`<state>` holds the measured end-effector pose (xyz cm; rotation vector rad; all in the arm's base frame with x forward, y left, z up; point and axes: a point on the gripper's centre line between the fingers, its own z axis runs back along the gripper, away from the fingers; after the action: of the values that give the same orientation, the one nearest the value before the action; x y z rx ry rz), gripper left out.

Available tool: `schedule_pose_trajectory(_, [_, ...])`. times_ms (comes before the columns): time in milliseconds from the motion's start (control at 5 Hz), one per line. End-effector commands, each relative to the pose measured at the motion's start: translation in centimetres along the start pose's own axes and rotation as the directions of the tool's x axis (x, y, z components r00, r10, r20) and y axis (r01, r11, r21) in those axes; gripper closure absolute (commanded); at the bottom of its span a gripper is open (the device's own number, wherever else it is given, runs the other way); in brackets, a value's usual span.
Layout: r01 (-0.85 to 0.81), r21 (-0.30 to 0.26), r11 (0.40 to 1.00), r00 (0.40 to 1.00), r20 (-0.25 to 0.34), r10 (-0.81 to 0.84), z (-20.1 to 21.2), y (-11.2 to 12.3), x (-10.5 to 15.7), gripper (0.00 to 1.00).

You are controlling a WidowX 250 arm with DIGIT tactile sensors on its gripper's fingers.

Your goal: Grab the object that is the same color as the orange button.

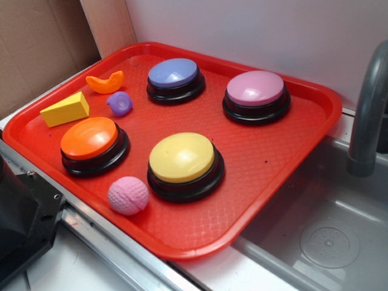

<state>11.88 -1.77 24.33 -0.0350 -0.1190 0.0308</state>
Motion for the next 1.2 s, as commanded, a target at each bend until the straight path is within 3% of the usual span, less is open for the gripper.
schedule_pose_trajectory(0, [0.0, 0.0, 1.0, 1.0, 0.0, 0.0, 0.0, 0.0, 0.0, 0.0])
schedule_pose_trajectory(200, [-0.128, -0.038, 0.991, 0.992, -0.023, 0.127, -0.7, 1.5, 1.8, 0.0])
schedule_pose_trajectory(400, [-0.155, -0.022, 0.988, 0.988, 0.006, 0.155, -1.3, 3.1, 3.4, 0.0])
schedule_pose_trajectory(1000, [0.012, -0.061, 0.998, 1.0, 0.024, -0.01, -6.1, 9.6, 9.2, 0.0])
